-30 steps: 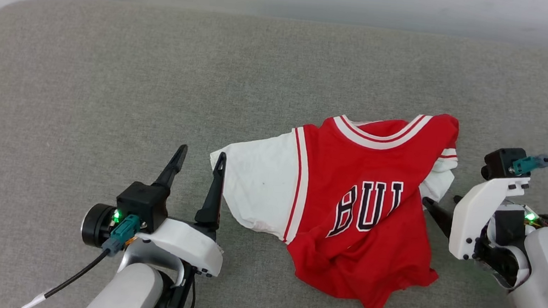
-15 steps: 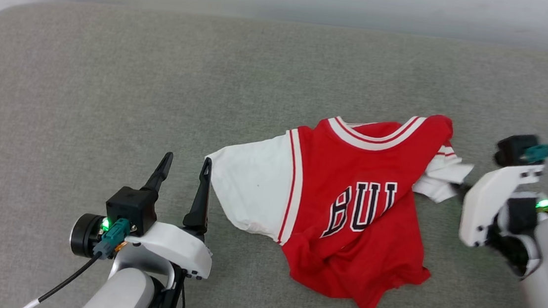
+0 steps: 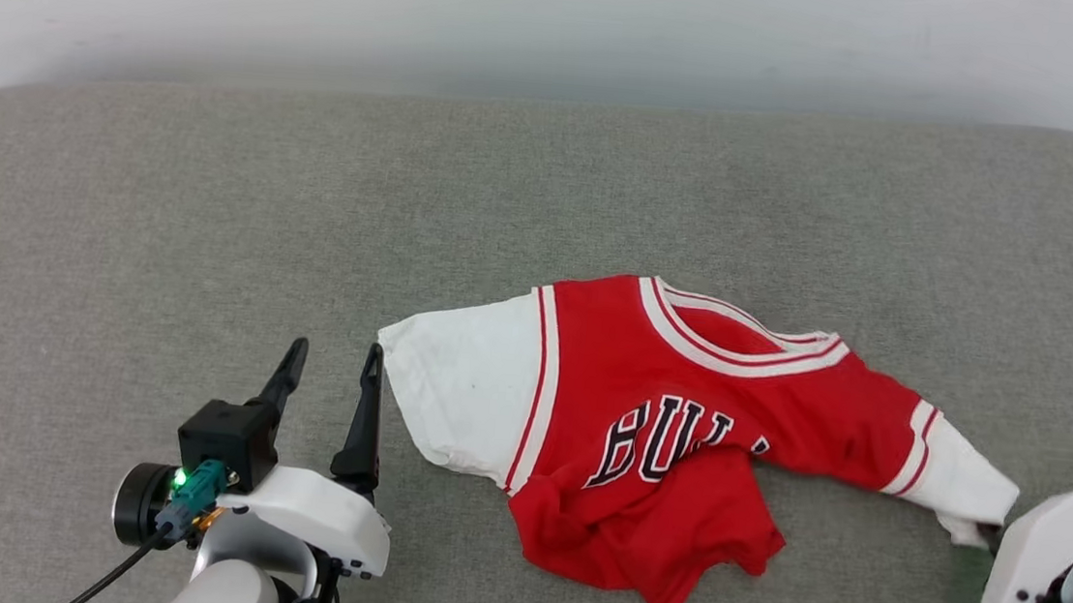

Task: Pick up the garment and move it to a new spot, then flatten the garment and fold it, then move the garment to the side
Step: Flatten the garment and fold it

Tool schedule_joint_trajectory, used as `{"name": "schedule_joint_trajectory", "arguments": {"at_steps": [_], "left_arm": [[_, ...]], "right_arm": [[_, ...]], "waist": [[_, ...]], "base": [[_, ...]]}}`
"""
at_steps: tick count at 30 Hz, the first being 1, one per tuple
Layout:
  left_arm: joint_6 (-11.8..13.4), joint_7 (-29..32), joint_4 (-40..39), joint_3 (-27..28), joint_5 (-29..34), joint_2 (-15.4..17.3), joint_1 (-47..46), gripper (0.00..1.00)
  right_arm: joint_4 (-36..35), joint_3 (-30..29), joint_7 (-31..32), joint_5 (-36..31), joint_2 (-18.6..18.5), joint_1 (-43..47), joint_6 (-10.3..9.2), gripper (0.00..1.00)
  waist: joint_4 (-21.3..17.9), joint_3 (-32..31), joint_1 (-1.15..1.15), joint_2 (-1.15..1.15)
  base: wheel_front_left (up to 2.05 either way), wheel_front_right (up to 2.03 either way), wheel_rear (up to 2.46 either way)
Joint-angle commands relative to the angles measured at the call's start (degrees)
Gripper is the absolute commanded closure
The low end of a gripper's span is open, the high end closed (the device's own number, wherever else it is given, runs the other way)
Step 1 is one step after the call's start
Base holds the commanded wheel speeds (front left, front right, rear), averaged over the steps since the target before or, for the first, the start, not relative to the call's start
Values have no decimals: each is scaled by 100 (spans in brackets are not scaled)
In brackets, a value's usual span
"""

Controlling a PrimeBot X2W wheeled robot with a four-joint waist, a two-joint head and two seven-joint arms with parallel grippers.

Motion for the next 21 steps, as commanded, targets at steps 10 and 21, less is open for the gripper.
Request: {"name": "schedule_joint_trajectory", "arguments": {"at_steps": [10, 21], "left_arm": [[101, 81, 10, 90, -114, 149, 279, 0], [286, 206, -16, 264, -227, 370, 554, 0]], "right_arm": [[-27, -123, -1189, -6, 315, 355, -3, 0], [-1275, -134, -2842, -710, 564, 880, -3, 0]], "waist": [[-106, -209, 0, 0], [-275, -539, 0, 0]], "base": [[0, 0, 0], [0, 0, 0]]}}
